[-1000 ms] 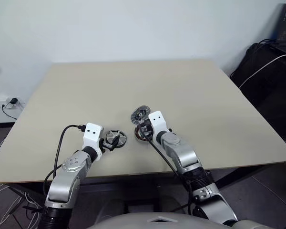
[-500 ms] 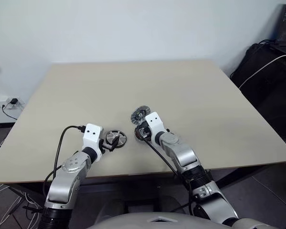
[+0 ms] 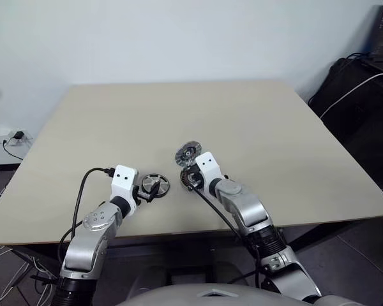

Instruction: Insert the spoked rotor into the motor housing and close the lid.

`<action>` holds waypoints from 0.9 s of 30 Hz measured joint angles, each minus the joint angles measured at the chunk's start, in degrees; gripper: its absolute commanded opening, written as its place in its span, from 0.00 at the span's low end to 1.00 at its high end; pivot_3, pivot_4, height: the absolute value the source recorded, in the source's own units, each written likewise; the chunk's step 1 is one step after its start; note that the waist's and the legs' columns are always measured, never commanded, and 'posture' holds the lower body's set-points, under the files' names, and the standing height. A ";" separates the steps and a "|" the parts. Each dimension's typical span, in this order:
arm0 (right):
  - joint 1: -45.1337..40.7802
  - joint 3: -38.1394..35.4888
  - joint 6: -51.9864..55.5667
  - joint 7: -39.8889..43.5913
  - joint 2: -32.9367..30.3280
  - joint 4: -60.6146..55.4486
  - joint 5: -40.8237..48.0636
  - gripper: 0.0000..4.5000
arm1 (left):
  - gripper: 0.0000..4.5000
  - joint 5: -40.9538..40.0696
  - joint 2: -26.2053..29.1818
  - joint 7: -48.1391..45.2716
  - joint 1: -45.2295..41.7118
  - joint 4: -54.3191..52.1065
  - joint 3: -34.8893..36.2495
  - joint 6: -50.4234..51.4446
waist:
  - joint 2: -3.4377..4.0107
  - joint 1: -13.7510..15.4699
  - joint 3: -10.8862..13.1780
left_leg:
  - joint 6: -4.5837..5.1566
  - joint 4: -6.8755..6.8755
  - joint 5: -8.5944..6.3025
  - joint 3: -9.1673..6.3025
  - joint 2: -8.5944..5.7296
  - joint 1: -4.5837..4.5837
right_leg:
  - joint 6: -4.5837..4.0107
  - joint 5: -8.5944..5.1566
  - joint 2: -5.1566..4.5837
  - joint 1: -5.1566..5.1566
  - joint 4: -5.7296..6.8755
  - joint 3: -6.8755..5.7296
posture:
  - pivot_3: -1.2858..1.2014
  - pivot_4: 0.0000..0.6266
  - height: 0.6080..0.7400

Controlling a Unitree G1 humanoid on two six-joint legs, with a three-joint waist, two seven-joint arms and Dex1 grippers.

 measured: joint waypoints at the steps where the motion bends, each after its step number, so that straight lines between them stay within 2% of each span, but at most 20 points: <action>1: 0.08 0.07 0.05 0.03 -0.05 -0.12 0.01 0.00 | 1.00 0.00 -0.01 0.00 -0.01 0.00 0.00 -0.02 | 0.00 0.00 0.00 | 0.00 0.00 0.00 0.00 0.00 0.00 | 0.00 0.00 0.00 0.00 0.00 0.00 | 0.52 0.00 1.00; 20: 0.16 0.81 -2.06 2.15 0.68 -0.90 2.01 0.00 | 1.00 0.00 -0.04 -0.01 -0.01 0.00 0.01 -0.82 | 0.00 0.01 0.00 | 0.00 0.00 0.00 0.00 0.00 0.00 | 0.03 0.01 0.01 -0.01 0.00 0.00 | 0.52 0.00 1.00; 27: -0.23 -1.06 -2.57 -0.48 0.27 -2.06 1.82 0.00 | 1.00 0.00 -0.02 0.04 0.25 0.00 0.03 -0.82 | 0.00 0.06 0.00 | 0.00 0.00 0.00 -0.01 -0.01 0.00 | 0.03 0.02 0.00 -0.02 -0.01 -0.01 | 0.52 0.00 1.00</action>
